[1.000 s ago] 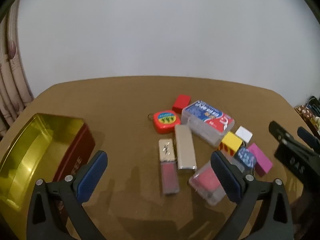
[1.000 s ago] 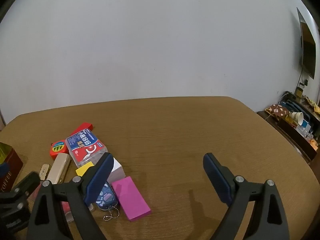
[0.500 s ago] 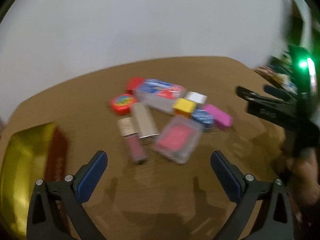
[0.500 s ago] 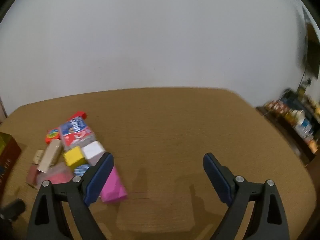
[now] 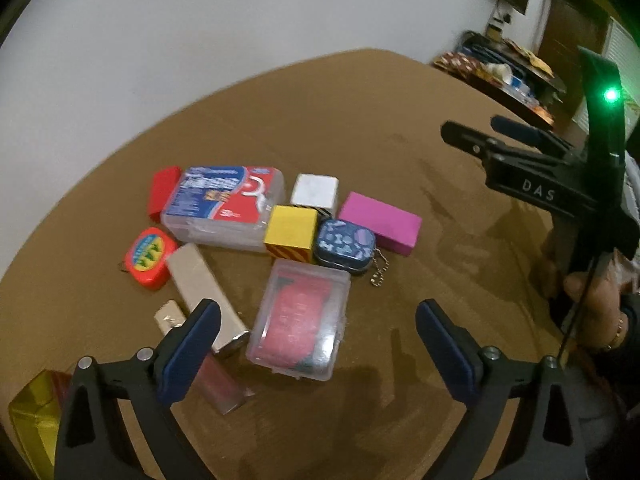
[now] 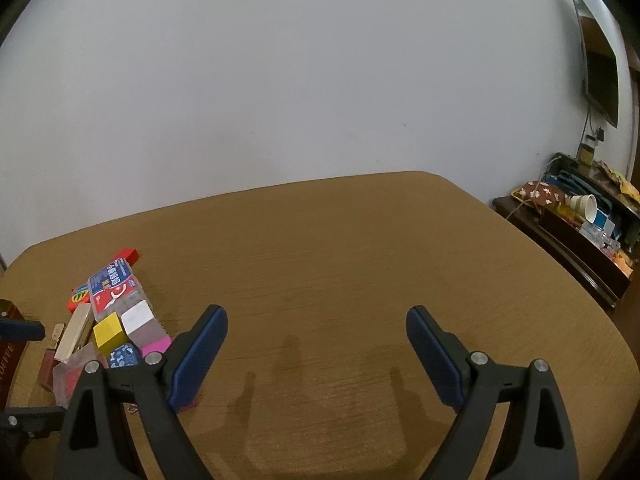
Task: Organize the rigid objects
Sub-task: 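Move the left tool to the clear case with red card and grasp it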
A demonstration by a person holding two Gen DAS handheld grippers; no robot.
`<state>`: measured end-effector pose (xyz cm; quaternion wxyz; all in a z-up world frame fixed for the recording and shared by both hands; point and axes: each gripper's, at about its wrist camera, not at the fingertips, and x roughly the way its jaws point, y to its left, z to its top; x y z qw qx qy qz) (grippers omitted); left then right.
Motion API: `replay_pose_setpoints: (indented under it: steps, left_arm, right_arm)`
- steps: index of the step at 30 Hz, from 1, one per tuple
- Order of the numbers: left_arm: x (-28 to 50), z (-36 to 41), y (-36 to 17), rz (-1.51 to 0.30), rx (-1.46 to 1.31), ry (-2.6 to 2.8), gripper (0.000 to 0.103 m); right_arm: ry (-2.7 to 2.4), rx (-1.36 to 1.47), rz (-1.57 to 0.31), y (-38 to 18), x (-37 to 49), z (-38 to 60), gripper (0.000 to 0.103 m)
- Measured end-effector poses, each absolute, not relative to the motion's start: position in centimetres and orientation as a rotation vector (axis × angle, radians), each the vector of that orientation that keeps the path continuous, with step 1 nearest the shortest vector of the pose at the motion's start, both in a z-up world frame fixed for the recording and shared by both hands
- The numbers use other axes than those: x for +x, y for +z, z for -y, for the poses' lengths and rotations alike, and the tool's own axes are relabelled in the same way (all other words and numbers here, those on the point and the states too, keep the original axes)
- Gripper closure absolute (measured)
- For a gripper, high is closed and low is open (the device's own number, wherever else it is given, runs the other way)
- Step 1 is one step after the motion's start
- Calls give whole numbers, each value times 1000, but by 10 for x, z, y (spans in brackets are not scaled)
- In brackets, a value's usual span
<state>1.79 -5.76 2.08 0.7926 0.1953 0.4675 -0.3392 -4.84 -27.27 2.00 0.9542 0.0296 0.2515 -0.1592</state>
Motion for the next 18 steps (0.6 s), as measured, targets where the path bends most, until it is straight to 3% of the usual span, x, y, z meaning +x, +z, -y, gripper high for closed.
replay_pose_setpoints:
  steps: [13,18]
  left_arm:
    - [46,89,0,-1070,512,-786,7]
    - [54,82,-17,-1134,469,-791,12]
  right_arm:
    - [-319,72,-507,32,-57,270,10]
    - [-314,75,-504,35,-63,266,10]
